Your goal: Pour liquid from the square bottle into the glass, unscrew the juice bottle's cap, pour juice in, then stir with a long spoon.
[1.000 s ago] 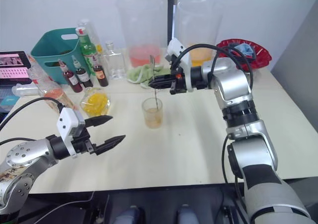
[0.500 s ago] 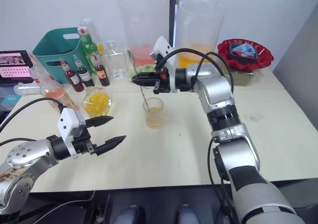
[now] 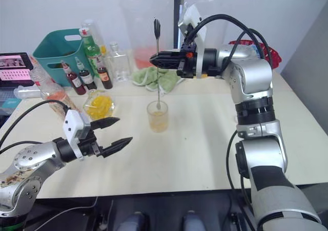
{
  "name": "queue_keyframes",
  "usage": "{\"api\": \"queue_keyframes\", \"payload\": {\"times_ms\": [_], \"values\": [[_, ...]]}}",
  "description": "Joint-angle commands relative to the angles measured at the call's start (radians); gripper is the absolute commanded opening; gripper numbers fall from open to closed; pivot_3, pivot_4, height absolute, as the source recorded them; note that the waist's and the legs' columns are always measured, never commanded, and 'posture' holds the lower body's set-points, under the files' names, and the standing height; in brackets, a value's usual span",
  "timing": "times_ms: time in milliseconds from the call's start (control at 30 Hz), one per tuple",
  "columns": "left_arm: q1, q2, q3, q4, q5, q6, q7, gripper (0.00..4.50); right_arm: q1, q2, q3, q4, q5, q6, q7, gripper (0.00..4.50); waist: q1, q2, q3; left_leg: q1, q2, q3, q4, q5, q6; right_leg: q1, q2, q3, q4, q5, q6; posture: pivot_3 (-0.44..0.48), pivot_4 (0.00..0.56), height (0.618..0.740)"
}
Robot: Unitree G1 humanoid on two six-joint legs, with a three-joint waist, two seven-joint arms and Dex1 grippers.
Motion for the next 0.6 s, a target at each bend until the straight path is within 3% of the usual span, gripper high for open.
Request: {"api": "queue_keyframes", "payload": {"times_ms": [33, 500, 600], "values": [[-0.033, -0.001, 0.004, 0.010, 0.006, -0.038, -0.017, 4.44, -0.006, -0.032, -0.027, -0.054, 0.018, 0.025, -0.014, 0.00, 0.002, 0.000, 0.000, 0.000, 0.000, 0.000, 0.000, 0.000, 0.000, 0.000, 0.000, 0.000, 0.000, 0.000, 0.000, 0.000, 0.150, 0.740], [-0.078, -0.021, -0.006, 0.052, 0.008, -0.060, -0.052, 4.44, 0.017, -0.085, -0.048, -0.093, 0.060, 0.097, -0.034, 0.00, 0.003, 0.000, 0.000, 0.000, 0.000, 0.000, 0.000, 0.000, 0.000, 0.000, 0.000, 0.000, 0.000, 0.000, 0.000, 0.000, 0.150, 0.740], [-0.083, -0.027, 0.008, 0.044, -0.004, -0.056, -0.048, 4.44, -0.004, -0.073, -0.118, -0.098, 0.116, 0.152, -0.077, 0.00, 0.005, 0.000, 0.000, 0.000, 0.000, 0.001, 0.000, 0.000, 0.000, 0.000, 0.000, 0.000, 0.000, 0.000, 0.000, 0.000, 0.150, 0.740]]}}
